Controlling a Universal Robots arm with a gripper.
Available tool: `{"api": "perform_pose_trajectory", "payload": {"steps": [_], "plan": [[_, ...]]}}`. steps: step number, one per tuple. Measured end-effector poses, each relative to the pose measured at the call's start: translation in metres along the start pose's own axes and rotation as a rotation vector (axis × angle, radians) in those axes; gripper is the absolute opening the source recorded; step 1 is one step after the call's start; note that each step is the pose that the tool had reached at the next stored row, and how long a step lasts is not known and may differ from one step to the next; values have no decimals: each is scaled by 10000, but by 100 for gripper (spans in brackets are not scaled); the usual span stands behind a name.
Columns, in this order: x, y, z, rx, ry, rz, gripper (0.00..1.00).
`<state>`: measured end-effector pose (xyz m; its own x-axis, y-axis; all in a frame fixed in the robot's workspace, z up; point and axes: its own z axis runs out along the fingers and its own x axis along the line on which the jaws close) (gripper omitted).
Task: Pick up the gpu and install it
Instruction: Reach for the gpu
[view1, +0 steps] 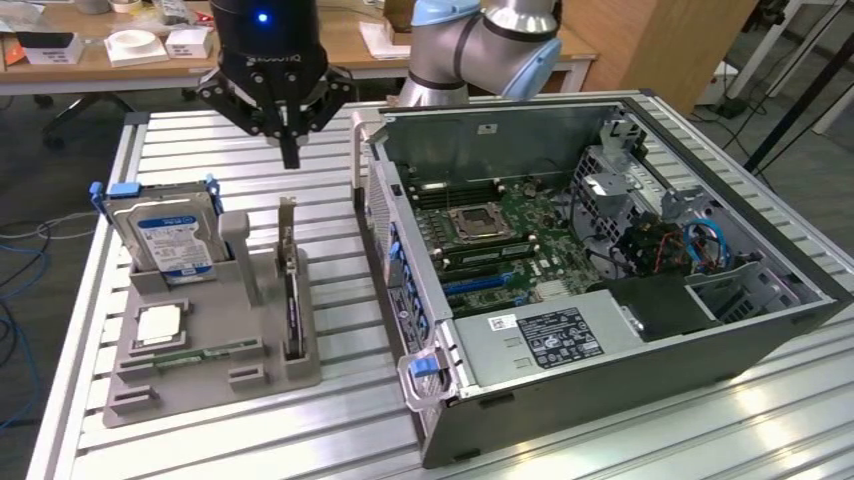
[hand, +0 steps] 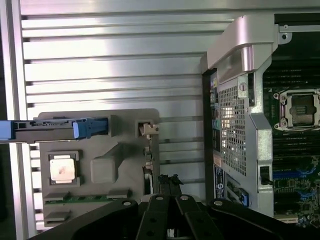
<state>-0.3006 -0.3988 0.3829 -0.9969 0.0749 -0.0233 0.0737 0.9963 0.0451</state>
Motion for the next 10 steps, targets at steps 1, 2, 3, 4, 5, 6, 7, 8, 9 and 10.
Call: {"api": "perform_pose_trajectory", "payload": {"steps": [1,2,3,4,5,6,7,8,9,10], "plan": [[24,-2,0,0,1,1,11],[45,-3,0,0,0,0,11],[65,-5,0,0,0,0,11],[87,-7,0,0,0,0,11],[117,-9,-1,1,1,-1,11],[140,-11,-1,1,1,-1,11],[175,-13,-3,0,1,-2,11],[217,-16,-4,0,1,-1,11],[237,-18,-3,1,-1,-2,11],[236,-18,-3,2,-1,-2,11]]}}
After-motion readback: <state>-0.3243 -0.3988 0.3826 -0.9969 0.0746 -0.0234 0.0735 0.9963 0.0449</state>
